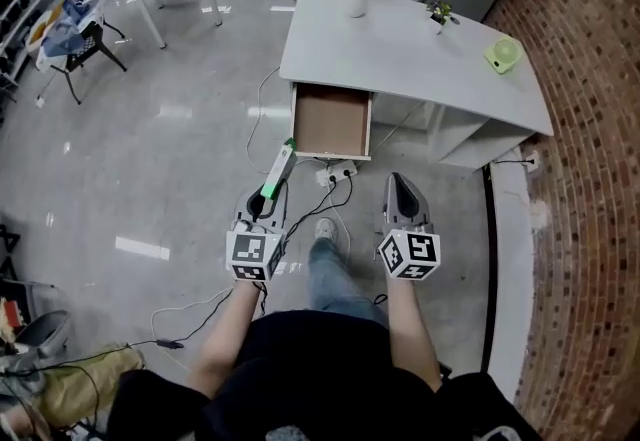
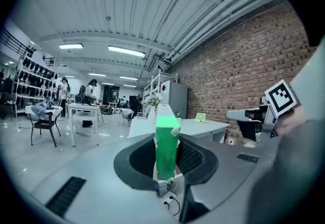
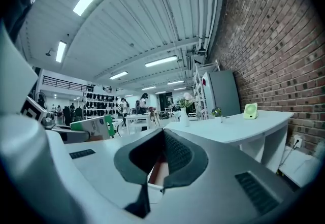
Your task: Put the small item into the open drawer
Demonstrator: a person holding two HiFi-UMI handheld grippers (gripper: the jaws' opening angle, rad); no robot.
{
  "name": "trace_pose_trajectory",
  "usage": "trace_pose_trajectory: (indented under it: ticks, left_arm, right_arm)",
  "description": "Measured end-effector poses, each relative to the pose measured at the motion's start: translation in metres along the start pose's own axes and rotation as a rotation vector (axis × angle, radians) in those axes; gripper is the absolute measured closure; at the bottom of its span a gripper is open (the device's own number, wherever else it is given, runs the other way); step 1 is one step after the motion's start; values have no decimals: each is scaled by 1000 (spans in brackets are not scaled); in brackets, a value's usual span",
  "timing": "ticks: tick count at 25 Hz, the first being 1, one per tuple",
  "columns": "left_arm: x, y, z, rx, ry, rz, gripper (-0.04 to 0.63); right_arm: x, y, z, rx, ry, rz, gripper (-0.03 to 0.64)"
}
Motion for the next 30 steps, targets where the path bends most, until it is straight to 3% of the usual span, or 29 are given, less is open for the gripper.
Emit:
trace_pose_trajectory:
  ticks: [7, 12, 20, 30]
  left_arm:
    - [-37, 29, -134, -10, 69, -5, 509]
    - [-50, 29, -197, -45, 101, -2, 509]
    - [-57, 27, -233, -64, 95, -18, 509]
    - [-59, 31, -263, -87, 35, -31, 509]
  right_arm:
    - [49, 15, -145, -51, 88, 6, 615]
    - [71, 15, -209, -86, 137, -10, 615]
    - [77, 13, -248, -99, 165, -14, 615]
    - [92, 10, -267, -111, 106, -37, 615]
Point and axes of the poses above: the fingertips, and each gripper's own axes: z backward along the fingers, x to its right, y out of its top, the point moved 2 cm from there along z, backward along the fingers, and after that the axes turned 4 degrees about x, right-handed, at the moved point
